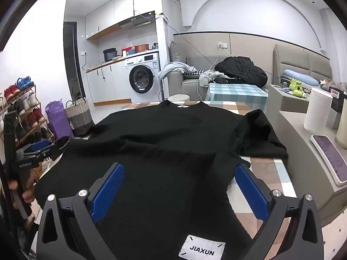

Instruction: Fold small clothes

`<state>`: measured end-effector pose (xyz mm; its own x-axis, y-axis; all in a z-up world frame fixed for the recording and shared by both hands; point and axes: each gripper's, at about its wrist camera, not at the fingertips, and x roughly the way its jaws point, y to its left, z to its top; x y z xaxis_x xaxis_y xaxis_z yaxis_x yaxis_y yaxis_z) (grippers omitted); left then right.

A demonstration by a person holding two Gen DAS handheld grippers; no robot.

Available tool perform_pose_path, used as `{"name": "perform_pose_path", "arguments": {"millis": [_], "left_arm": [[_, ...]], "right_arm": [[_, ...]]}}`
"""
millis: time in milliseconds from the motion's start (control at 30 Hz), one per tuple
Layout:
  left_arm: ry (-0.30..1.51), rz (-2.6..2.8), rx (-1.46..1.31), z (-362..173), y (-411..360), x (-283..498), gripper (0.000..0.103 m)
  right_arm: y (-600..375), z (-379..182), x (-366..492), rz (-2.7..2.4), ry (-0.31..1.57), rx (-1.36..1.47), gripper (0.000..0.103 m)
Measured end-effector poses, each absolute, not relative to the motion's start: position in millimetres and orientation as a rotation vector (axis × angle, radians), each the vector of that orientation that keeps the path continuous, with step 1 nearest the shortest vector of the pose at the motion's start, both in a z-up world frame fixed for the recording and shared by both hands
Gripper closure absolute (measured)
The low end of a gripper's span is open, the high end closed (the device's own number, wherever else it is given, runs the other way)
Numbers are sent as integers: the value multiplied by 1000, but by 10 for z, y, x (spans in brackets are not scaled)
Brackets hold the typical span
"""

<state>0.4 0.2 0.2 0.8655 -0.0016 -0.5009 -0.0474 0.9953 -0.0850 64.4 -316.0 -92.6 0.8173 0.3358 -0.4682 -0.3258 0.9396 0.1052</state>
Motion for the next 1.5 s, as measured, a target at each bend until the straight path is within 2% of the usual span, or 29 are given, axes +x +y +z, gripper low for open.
{"name": "perform_pose_path", "arguments": {"millis": [1500], "left_arm": [[533,34,-87,-50,2,41,1]], "right_arm": [[-3130,-886,644,385,449,70,0]]}}
